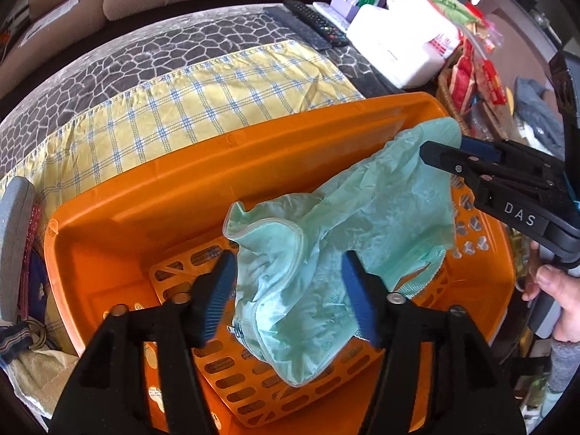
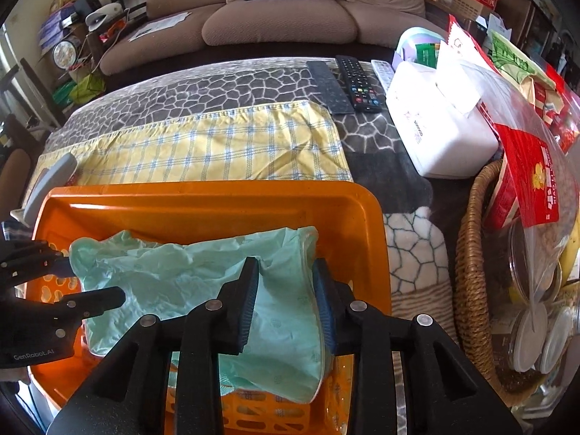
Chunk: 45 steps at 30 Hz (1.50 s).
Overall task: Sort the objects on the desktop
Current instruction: 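Push the green bag down inside the orange basket with the right gripper, then move the right gripper back toward the cream towel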
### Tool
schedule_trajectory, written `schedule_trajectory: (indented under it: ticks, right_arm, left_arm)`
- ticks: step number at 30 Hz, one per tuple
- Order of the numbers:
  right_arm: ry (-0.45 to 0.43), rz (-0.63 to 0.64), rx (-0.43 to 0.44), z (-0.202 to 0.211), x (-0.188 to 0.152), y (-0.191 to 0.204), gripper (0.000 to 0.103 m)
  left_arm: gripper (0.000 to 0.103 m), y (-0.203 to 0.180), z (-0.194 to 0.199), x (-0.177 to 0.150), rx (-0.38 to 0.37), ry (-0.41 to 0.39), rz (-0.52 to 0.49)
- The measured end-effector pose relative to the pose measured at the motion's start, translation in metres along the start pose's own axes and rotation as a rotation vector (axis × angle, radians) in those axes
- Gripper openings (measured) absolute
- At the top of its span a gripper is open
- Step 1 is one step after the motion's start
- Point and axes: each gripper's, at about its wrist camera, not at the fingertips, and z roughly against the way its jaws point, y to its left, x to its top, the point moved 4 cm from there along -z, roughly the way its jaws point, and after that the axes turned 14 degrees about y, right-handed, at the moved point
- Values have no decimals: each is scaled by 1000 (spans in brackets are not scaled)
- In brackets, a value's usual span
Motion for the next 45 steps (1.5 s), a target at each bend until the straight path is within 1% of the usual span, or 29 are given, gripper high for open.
schedule_trajectory:
  ticks: [1,2,3,5,6,11,13,15,16,19,22,25,30,35,38,42,45]
  right_arm:
    - [-15,-5,5,5,1,0,46]
    - [-26,-13,11,11,1,-1,58]
    - [-27,-25,13,16,1,-3,62]
    - [-36,-48,14,30,1,-6,63]
    - [-49,-54,22,39,1,-8,63]
    - [-84,-59,50,72,-9,0,67]
    - [-94,-55,63,80,-17,9,72]
    - [-101,-50,97,86,-27,22,83]
    - [-102,-46,117,88,-32,29,85]
    - [-102,-13,154,96,-45,57,86]
    - [-119,36,172,109,-56,92,89]
    - [-133,89,194,121,-62,131,90]
    - [-141,179,230,129,-66,199,91]
    - [-117,246,263,115,-67,264,91]
    - [-97,270,286,102,-66,296,91]
    - [-64,293,308,80,-64,335,91]
    - [-38,310,308,62,-59,358,91]
  left_arm:
    - [85,1,5,-1,-8,-10,12]
    - [96,2,13,-2,-9,-27,28]
    - [99,2,22,-5,-10,-52,40]
    - [99,0,40,-10,-47,-90,35]
    - [100,-1,48,-12,-53,-101,30]
    - [103,3,85,-35,-36,-159,9]
    - [103,8,95,-49,-46,-175,7]
    - [103,14,104,-64,-60,-185,12]
    - [103,18,109,-73,-74,-194,15]
    - [103,35,122,-102,-97,-209,27]
    - [103,59,138,-133,-77,-225,40]
    - [103,93,154,-162,-59,-247,77]
    - [103,161,174,-209,-34,-272,177]
    - [103,221,182,-247,-13,-281,266]
    - [103,250,177,-265,-23,-277,305]
    - [103,282,162,-281,-45,-263,350]
    - [103,300,149,-287,-68,-249,371]
